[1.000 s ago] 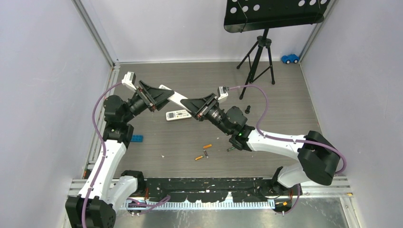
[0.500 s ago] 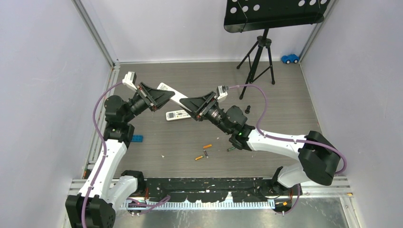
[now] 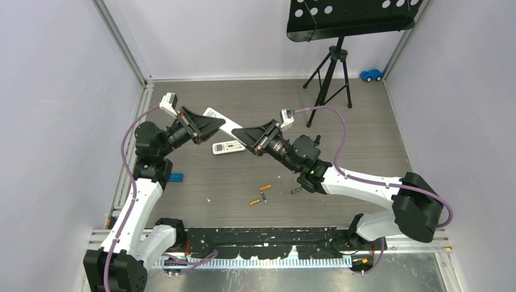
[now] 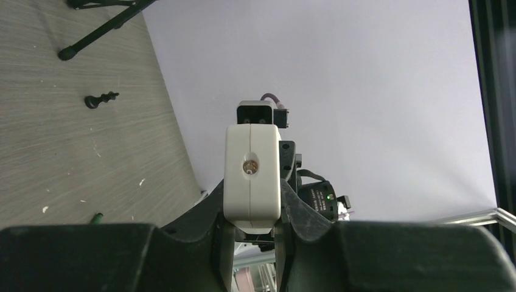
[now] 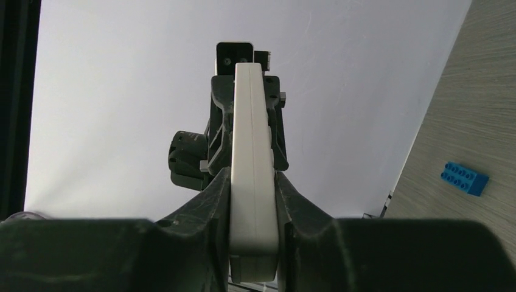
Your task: Load the batteries into the remote control
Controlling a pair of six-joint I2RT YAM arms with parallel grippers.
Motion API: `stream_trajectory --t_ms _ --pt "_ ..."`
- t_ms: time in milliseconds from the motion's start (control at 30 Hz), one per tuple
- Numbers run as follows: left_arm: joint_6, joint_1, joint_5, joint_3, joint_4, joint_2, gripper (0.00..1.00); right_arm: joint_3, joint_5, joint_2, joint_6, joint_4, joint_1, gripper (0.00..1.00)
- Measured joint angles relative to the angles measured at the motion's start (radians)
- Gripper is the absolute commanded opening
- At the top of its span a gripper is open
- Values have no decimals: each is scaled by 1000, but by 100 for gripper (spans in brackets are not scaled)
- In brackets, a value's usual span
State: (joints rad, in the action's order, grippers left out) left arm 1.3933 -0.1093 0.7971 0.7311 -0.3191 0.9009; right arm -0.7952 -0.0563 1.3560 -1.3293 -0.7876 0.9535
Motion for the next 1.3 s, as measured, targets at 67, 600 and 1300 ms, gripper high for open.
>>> stream_trajectory --t_ms 67,600,1300 --pt "21 0 0 6 -1 0 0 1 2 -3 -1 -9 0 18" --pt "-1 -18 4 48 48 51 0 116 -39 -87 7 -24 -22 58" --pt "-245 -3 -82 114 275 82 0 -23 -28 -98 -7 402 -54 29"
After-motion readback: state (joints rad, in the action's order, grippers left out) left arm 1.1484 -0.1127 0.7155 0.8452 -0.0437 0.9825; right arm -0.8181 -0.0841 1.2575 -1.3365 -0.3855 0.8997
